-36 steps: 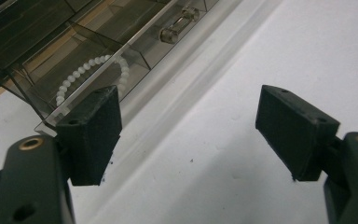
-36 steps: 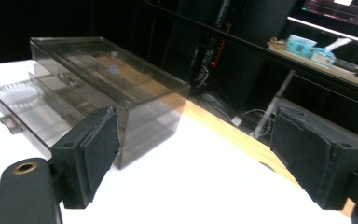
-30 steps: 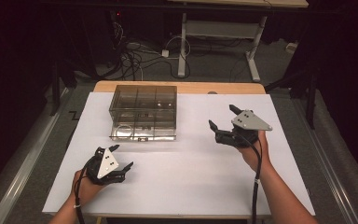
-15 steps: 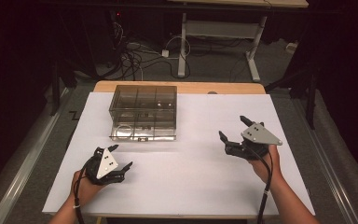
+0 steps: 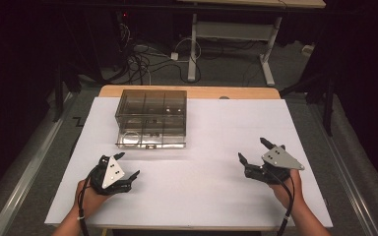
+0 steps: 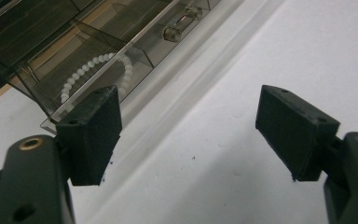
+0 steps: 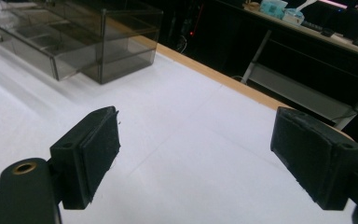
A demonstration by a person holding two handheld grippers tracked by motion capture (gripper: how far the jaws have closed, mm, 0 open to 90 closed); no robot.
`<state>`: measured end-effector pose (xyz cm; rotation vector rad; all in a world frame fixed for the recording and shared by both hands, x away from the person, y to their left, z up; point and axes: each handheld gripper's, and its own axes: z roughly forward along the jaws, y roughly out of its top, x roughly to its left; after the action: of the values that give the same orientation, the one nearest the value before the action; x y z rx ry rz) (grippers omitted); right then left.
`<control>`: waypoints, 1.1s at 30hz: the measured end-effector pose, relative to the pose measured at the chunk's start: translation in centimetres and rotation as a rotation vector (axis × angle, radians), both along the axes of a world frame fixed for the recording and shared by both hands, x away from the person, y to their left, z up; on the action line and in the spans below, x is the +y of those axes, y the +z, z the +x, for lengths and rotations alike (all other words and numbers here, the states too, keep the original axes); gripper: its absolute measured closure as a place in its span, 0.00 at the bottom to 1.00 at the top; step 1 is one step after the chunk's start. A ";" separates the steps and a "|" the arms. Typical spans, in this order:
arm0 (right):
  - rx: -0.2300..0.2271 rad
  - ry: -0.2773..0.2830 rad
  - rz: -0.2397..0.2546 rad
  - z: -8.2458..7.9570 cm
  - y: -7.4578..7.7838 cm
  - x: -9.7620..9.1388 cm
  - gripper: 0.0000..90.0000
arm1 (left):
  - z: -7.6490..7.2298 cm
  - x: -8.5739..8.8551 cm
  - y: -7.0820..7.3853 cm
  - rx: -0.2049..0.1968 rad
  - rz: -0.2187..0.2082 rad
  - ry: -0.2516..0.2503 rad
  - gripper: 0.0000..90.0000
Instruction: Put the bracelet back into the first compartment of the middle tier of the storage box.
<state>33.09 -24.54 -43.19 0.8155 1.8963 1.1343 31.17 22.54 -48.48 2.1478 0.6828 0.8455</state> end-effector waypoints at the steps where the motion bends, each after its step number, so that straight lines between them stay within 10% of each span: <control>1: 0.006 0.000 0.001 -0.1 -0.2 -0.1 0.18 | 0.0 0.0 0.0 0.000 0.000 0.000 0.25; 22: 0.021 0.029 -0.001 -2.3 -3.9 -1.4 0.18 | 0.0 0.0 0.1 0.000 -0.017 0.005 0.30; 33: 0.011 0.072 -0.035 -2.4 -4.5 -1.0 0.18 | 0.3 0.0 0.4 0.029 -0.049 0.020 0.74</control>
<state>30.65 -25.51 -47.67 0.7409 1.9628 1.1388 31.46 22.58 -48.05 2.1166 0.7331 0.8014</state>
